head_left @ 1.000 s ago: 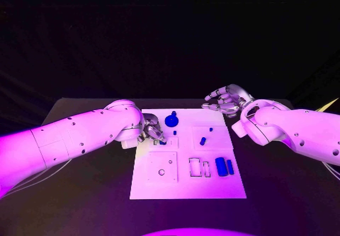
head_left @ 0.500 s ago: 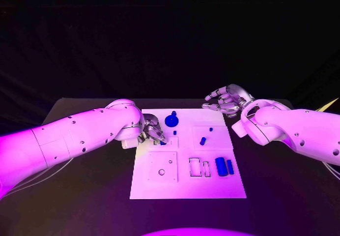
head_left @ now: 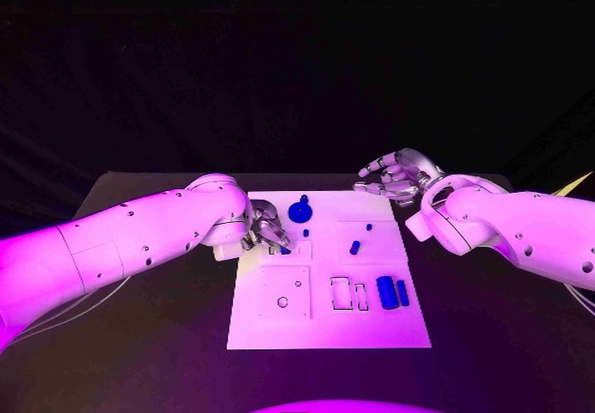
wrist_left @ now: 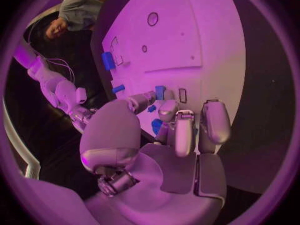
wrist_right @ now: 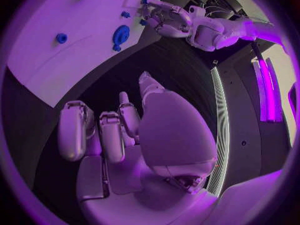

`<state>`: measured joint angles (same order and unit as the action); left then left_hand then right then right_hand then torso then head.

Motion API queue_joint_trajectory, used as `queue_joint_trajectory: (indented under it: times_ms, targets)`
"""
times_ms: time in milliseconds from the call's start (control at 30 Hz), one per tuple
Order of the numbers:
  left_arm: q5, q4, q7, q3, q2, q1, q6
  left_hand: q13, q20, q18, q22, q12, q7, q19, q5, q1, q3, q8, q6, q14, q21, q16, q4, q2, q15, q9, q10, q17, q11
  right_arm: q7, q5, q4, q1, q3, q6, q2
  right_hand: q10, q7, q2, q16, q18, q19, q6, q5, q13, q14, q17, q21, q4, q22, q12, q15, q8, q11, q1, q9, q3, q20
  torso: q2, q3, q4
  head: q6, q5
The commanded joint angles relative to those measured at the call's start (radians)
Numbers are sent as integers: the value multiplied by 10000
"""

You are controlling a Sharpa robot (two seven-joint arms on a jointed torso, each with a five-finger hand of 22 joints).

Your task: Assemble the parts on the task board

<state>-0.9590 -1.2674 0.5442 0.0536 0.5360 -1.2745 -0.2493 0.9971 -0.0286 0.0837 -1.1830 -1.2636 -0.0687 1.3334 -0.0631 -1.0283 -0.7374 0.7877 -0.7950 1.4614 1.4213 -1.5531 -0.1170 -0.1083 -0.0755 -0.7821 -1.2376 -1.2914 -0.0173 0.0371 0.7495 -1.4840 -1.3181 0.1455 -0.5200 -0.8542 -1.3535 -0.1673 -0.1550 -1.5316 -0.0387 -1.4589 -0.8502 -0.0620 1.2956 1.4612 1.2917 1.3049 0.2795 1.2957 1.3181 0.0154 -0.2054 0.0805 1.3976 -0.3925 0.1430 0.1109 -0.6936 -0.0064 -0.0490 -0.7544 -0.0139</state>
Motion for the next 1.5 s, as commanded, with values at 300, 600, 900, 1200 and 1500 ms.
queue_joint_trajectory:
  times_ms: [300,600,900,1200,1500]
  targets:
    - [176,78,8,-4,-92,22,14,148,40,-102,-220,-76,457,270,-247,127,-1586,604,-1061,1094,183,-177,385,571,-146,-888,-634,-2794,-240,-10,20,14,22,0,42,12,176,37,273,156,-228,30,73,-117,253,839,1867,-105,43,1043,-70,-126,-245,-11,-92,-118,-438,-57,-3,1,0,-10,9]
    - [223,111,8,-29,-131,16,101,-817,-69,-72,-20,618,189,120,-250,286,-1903,-60,-562,1026,79,-89,618,634,9,-700,51,-2608,-24,-8,20,21,26,0,48,11,167,38,276,158,-229,31,86,-118,257,839,1866,-117,37,1037,-60,-128,-270,-13,-89,-121,-446,-59,2,4,-3,-19,-4]
    - [240,143,5,-34,-168,16,179,-1177,-235,-33,135,889,-33,-4,-315,183,-2153,-688,-370,976,5,-25,982,582,173,-397,358,-2481,163,-7,20,31,31,1,78,14,167,38,276,158,-229,31,86,-118,257,839,1866,-117,37,1037,-60,-128,-270,-13,-89,-121,-446,-59,-2,-8,6,-29,-7]
    - [292,140,-4,-36,-163,19,285,-832,-269,-40,52,663,-21,41,-393,55,-2280,-676,-570,967,39,-12,1207,523,185,-429,146,-2456,159,-8,20,38,37,2,93,22,167,38,276,158,-229,31,86,-118,257,839,1866,-117,37,1037,-60,-128,-270,-13,-89,-121,-446,-59,-1,-15,-1,-26,-14]
    - [331,158,1,-38,-173,19,219,-871,-250,-59,-70,625,43,118,-466,134,-2296,-531,-746,1016,91,-73,1188,451,149,-575,50,-2581,108,-9,20,38,39,3,99,25,167,38,276,158,-229,31,86,-118,257,839,1866,-117,37,1037,-60,-128,-270,-13,-89,-121,-446,-59,1,-7,-7,-43,-26]
